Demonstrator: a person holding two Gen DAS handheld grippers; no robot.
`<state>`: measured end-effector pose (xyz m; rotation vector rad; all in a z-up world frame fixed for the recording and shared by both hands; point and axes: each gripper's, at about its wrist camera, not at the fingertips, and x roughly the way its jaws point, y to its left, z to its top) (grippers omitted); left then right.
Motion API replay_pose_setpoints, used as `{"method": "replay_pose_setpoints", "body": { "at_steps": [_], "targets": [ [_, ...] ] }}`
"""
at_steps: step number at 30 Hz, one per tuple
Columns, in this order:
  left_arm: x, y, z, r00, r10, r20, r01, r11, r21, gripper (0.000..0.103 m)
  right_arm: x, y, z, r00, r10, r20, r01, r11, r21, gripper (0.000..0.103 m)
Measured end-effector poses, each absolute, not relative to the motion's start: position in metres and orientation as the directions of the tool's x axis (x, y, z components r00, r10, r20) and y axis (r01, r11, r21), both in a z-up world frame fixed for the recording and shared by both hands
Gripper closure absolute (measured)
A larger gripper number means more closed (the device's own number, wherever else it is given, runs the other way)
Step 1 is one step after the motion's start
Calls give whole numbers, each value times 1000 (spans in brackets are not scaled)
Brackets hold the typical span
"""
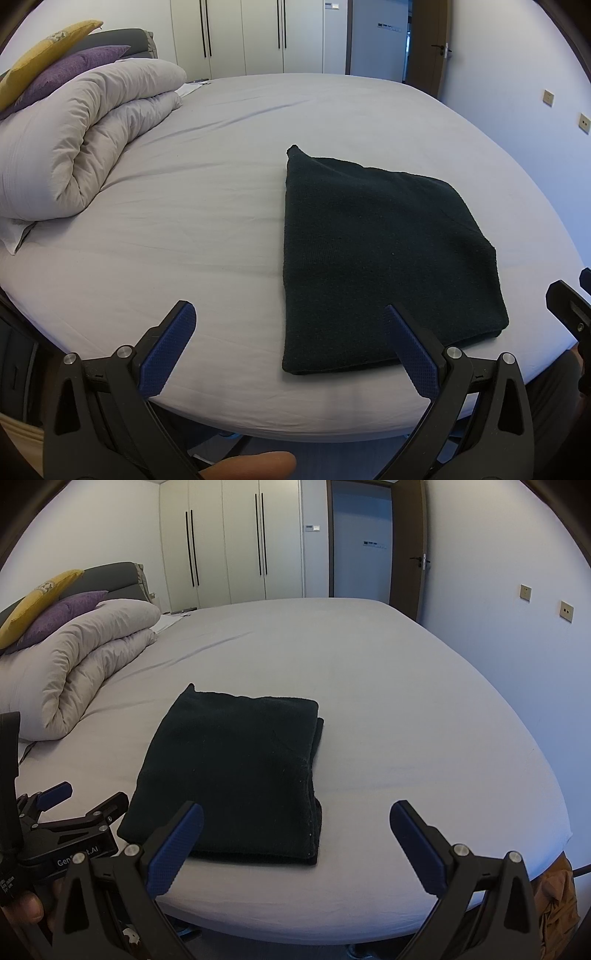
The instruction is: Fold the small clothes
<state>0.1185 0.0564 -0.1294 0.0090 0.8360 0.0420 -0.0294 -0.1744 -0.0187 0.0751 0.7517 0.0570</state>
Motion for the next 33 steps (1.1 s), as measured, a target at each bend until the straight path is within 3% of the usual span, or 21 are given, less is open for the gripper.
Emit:
{"method": "replay_pose_setpoints", "body": {
  "at_steps": [33],
  "targets": [
    [117,57,-129,667,34,-744,-32,999,18,0,-29,-173,-22,726,79,-683,-28,996,86,0]
  ]
}}
